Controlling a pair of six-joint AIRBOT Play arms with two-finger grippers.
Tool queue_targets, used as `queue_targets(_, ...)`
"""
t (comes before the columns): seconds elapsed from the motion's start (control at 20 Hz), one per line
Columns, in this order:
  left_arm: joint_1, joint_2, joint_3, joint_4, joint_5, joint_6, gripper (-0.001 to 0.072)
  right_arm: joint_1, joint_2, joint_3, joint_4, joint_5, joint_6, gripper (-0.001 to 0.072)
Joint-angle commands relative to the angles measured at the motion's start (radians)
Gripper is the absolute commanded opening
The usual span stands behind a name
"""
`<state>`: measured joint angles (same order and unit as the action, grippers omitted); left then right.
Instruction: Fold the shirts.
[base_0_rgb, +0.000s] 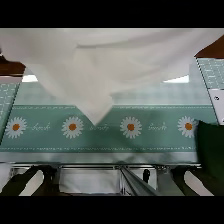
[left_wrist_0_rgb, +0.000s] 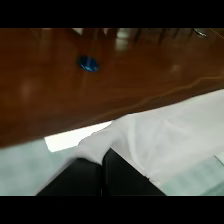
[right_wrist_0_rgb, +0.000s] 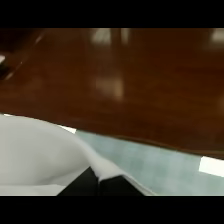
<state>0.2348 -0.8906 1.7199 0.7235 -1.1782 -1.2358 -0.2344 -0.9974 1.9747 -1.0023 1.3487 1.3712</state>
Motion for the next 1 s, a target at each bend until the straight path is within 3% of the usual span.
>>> queue_targets(0.0, 0.002, 0.181, 0.124, 0.292, 0.027, -0.106, 0.0022, 0.001, 0.165, 0.069, -0.11, -0.008, 0.009, 0.0023)
queue_targets(0.3, 0.002, 0.379, 0.094, 0.584, -0.083, -0.21, 0.0022, 0.001, 0.359, 0.018, -0.273, 0.064, 0.076, 0.0023)
queue_targets(0.65, -0.036, 0.371, -0.058, 0.562, -0.062, -0.21, 0.0022, 0.001, 0.404, -0.232, -0.286, 0.09, 0.103, 0.0023)
queue_targets(0.95, -0.045, 0.192, -0.361, 0.361, -0.013, -0.173, 0.0022, 0.001, 0.293, -0.592, -0.117, 0.01, 0.041, 0.0023)
